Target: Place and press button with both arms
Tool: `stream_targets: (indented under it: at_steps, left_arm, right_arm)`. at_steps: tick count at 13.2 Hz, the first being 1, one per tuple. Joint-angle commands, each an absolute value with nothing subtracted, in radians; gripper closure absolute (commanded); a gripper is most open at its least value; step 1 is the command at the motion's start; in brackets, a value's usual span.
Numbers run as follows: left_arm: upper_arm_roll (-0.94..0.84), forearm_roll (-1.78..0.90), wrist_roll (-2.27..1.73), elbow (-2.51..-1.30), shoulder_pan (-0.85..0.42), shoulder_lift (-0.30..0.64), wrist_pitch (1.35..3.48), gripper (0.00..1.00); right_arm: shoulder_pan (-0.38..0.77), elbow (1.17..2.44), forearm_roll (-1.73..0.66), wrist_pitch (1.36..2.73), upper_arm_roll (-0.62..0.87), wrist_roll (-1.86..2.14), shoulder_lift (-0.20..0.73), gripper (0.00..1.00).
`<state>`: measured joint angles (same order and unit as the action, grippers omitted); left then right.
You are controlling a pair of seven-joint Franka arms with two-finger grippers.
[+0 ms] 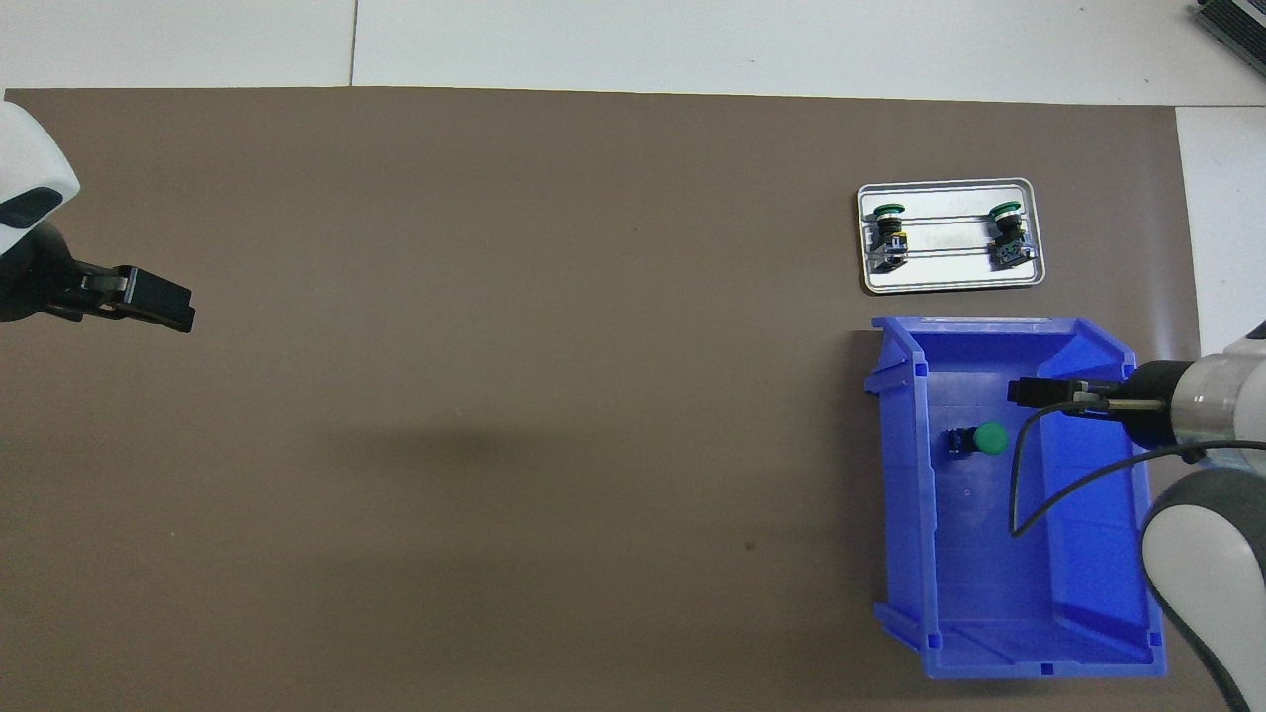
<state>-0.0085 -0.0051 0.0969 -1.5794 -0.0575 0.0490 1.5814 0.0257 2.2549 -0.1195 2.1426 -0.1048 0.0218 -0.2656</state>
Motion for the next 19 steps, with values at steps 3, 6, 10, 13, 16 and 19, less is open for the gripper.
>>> stream_targets:
  at_steps: [3,6,10,13,16,19]
  left_arm:
    - [-0.012,-0.015,0.098,-1.615,-0.049,0.017,1.583,0.00]
    - [-0.012,-0.015,0.098,-1.615,-0.049,0.017,1.583,0.00]
    - [-0.012,-0.015,0.098,-1.615,-0.049,0.017,1.583,0.00]
    - [-0.012,-0.015,0.098,-1.615,-0.049,0.017,1.583,0.00]
    - [-0.012,-0.015,0.098,-1.615,-0.049,0.017,1.583,0.00]
    - [-0.012,-0.015,0.098,-1.615,-0.049,0.017,1.583,0.00]
  right_arm:
    - [0.000,1.979,-0.038,1.912,-0.101,0.005,-0.158,0.00]
    - [0.008,1.875,0.017,1.839,-0.100,-0.041,-0.127,0.00]
    - [0.018,1.771,0.054,1.725,-0.094,-0.048,-0.129,0.00]
    - [0.017,1.649,0.055,1.580,-0.094,-0.046,-0.129,0.00]
    - [0.041,1.634,0.054,1.566,-0.086,-0.048,-0.112,0.00]
    - [0.058,1.629,0.038,1.572,-0.074,-0.093,-0.098,0.00]
